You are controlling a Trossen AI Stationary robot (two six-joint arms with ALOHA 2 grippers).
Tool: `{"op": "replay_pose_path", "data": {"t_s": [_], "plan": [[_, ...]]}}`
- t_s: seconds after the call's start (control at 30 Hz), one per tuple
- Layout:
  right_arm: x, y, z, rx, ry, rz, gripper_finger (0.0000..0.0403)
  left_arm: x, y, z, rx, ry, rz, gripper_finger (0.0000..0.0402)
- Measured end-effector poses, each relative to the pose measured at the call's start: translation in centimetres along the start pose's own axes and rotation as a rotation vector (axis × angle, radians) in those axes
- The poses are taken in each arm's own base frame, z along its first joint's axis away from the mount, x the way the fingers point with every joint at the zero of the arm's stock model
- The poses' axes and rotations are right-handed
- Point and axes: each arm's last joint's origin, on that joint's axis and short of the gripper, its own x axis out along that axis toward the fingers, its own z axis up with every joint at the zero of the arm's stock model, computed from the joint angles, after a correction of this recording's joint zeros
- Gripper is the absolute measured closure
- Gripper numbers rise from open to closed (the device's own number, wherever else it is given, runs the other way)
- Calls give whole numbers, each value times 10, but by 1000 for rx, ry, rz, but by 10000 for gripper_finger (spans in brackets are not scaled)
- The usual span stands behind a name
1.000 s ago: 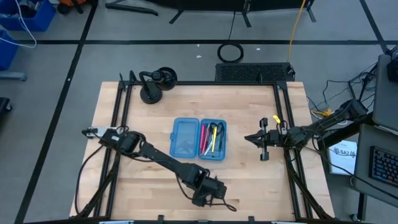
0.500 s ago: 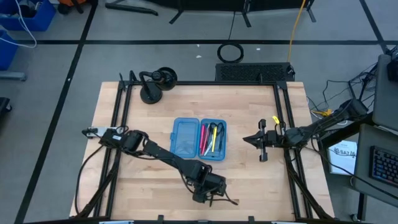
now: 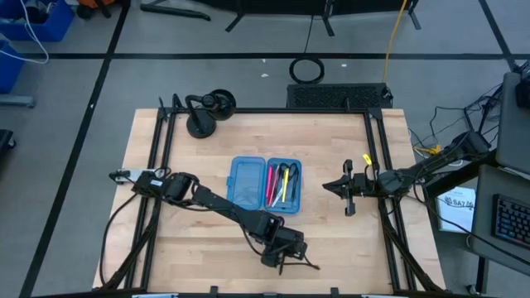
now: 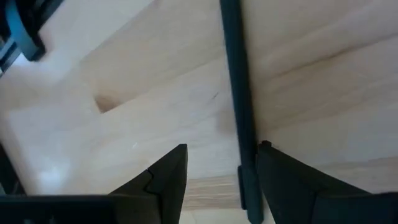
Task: Pick & place school supplies into a supply box
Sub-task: Put the black pen into the blue supply box
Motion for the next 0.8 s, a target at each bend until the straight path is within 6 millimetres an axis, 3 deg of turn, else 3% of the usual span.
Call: {"op": "replay_pose_path", "data": {"t_s": [0.43, 0.57, 0.8], "plan": [[1, 1, -3, 22, 26, 1, 403, 27, -22, -6, -46, 4, -163, 220], [2, 1, -4, 19, 30, 1, 403, 26, -25, -14, -158, -15, -187, 256], [2, 1, -4, 16, 31, 1, 403, 23, -32, -22, -311, -37, -254, 352]]}}
